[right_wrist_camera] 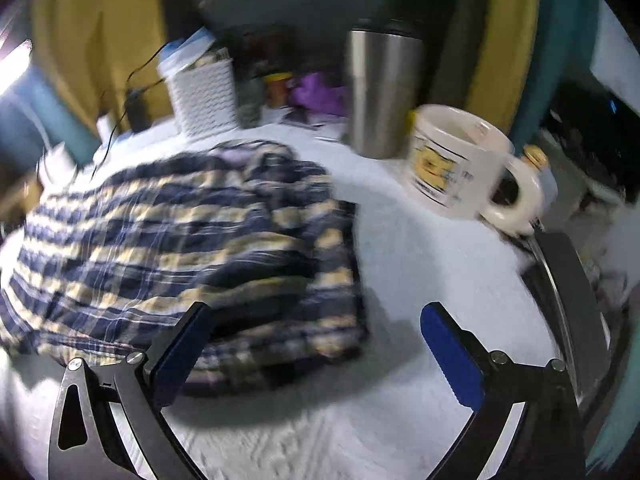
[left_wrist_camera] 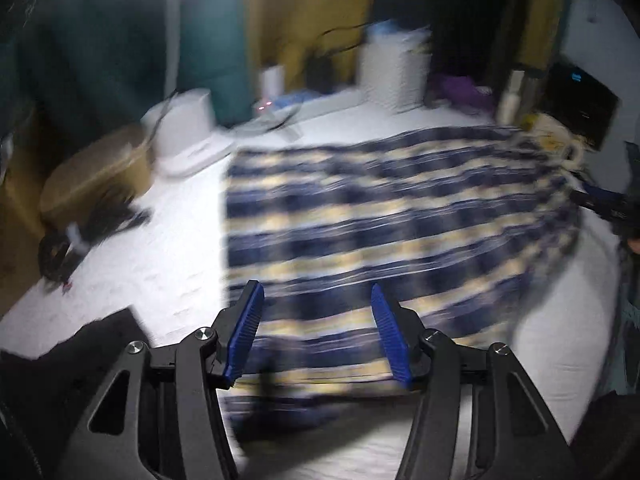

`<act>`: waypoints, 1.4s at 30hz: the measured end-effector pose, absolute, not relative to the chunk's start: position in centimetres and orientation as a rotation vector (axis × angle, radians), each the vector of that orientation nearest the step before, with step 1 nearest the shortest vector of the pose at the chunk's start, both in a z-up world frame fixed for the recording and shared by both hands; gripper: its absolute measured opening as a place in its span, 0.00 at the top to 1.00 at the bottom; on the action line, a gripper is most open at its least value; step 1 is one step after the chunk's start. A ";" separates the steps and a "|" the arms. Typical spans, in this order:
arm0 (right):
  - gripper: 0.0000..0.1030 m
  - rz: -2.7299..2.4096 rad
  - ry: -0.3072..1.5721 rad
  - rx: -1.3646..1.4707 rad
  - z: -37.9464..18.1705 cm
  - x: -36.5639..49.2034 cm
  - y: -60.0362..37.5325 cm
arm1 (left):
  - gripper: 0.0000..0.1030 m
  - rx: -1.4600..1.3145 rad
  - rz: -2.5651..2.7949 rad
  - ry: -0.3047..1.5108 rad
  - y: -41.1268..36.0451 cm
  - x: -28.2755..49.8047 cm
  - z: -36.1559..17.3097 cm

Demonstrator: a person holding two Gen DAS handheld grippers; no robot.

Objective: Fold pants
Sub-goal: 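Lay the pants flat and open both grippers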

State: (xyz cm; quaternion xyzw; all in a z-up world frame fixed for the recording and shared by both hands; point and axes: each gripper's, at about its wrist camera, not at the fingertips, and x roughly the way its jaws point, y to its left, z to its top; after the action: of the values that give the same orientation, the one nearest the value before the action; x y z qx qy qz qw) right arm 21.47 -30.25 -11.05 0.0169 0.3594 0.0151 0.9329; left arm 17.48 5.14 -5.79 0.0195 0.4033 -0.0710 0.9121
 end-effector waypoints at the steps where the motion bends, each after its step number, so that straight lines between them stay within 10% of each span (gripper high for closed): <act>1: 0.06 0.046 0.733 0.058 -11.1 21.2 -30.8 | 0.46 0.041 -0.169 0.822 4.3 17.4 -5.5; 13: 0.60 0.130 0.765 0.120 -13.6 22.6 -31.4 | 0.46 0.134 -0.302 0.935 -2.7 17.4 -9.0; 42: 0.70 0.084 0.749 -0.012 -13.0 19.4 -31.4 | 0.57 0.011 -0.110 0.945 4.1 16.0 -7.2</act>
State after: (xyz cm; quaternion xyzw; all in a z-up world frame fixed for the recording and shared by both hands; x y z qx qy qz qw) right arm 19.36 -31.41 -13.05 -0.0056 0.3656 0.0412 0.9298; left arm 16.04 4.09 -7.17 0.0052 0.4550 -0.0530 0.8889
